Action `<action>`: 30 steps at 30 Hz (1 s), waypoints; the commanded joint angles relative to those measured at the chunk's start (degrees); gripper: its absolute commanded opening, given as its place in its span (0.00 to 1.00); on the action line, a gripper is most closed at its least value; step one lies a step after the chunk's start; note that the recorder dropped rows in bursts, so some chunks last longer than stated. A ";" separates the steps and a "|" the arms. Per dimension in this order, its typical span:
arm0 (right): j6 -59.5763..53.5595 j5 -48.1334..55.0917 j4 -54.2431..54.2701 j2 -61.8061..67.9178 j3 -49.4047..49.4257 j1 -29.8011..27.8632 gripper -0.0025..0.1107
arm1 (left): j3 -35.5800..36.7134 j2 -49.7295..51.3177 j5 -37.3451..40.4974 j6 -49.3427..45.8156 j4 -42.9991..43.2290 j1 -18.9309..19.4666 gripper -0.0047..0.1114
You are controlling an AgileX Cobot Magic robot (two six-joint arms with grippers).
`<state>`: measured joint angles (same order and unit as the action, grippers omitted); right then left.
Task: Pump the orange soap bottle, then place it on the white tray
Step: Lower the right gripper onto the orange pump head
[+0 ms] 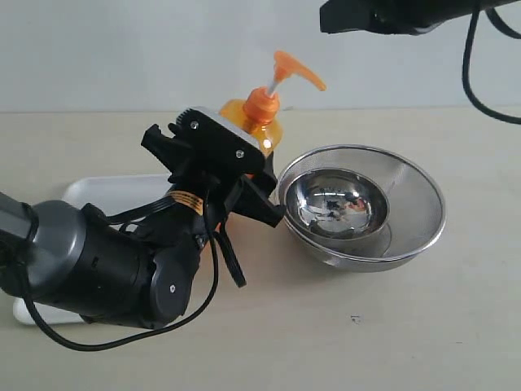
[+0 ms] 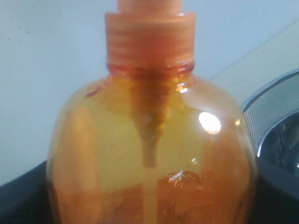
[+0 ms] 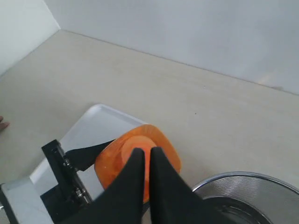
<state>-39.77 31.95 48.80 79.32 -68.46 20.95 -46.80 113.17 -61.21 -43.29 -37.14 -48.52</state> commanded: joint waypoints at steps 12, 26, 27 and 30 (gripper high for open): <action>-11.14 2.45 8.19 4.43 -0.22 -0.46 0.02 | -0.60 -0.49 -3.17 -1.26 1.59 -0.15 0.08; -13.21 3.17 9.51 6.02 -0.22 -0.46 0.02 | -0.60 -0.49 -3.17 -1.26 2.01 -0.15 0.08; -13.21 3.34 9.51 6.02 -0.22 -0.46 0.02 | -0.60 -0.49 -3.17 -1.26 2.01 -0.15 0.08; -13.45 3.32 9.51 6.02 -0.22 -0.46 0.02 | -0.60 -0.49 -3.17 -1.26 2.01 -0.15 0.08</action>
<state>-52.40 34.86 58.03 85.45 -68.46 20.73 -46.80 113.17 -60.88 -43.76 -36.46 -48.52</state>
